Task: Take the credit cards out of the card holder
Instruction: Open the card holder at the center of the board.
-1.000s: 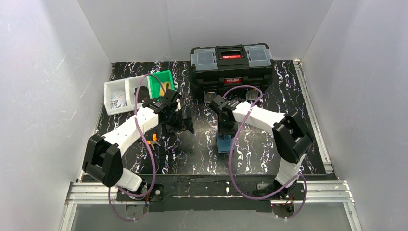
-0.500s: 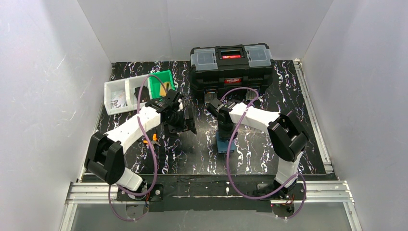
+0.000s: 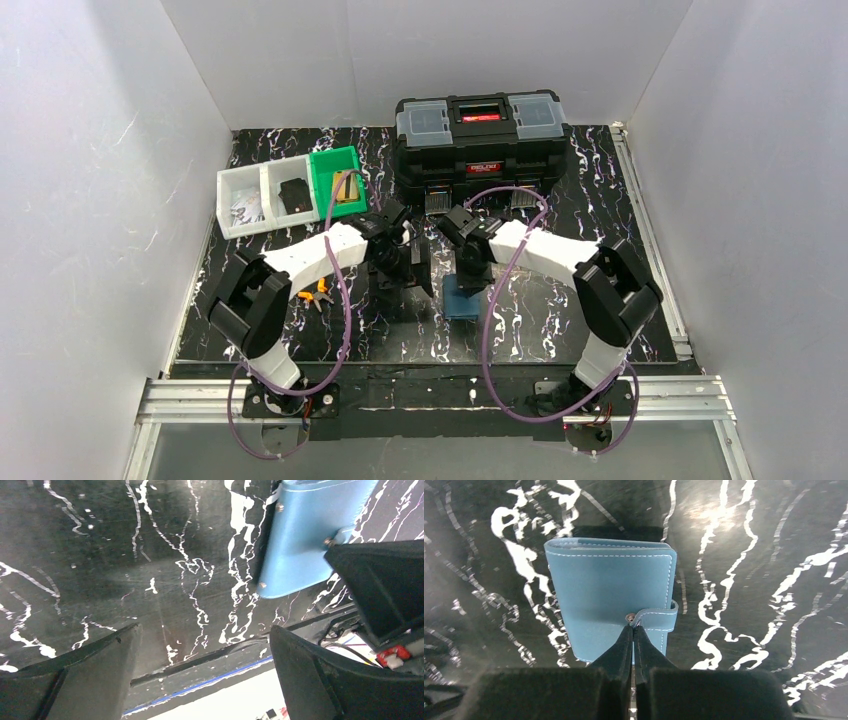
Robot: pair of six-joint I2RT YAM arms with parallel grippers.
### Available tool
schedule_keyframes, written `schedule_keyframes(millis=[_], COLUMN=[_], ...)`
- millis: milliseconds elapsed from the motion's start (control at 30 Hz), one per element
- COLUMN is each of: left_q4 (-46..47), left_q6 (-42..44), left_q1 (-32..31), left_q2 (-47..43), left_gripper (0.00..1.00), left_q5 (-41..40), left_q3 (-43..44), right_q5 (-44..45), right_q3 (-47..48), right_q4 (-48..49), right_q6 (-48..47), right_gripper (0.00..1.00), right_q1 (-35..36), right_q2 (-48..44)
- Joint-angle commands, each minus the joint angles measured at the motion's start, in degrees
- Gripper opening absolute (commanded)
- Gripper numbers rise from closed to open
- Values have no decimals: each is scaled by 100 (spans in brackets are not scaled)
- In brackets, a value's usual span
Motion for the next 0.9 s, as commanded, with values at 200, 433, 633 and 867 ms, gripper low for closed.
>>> schedule_keyframes(millis=[200, 433, 633, 867], left_q4=[395, 150, -342, -672], left_q6=[-316, -138, 109, 313], left_q1=[-127, -122, 22, 286], left_q2=[365, 348, -226, -885], left_gripper=[89, 82, 81, 80], left_q5=[421, 81, -647, -1000], left_q3=[338, 447, 413, 229], right_q5=[-1476, -1390, -1538, -1666], right_q3=[-751, -738, -559, -139], right_q4=[1394, 1198, 1041, 837], right_q6=[273, 469, 681, 652], right_gripper=[1, 1, 1, 1], right_q1=[-150, -284, -276, -198], right_q2=[-1040, -1725, -2058, -2032])
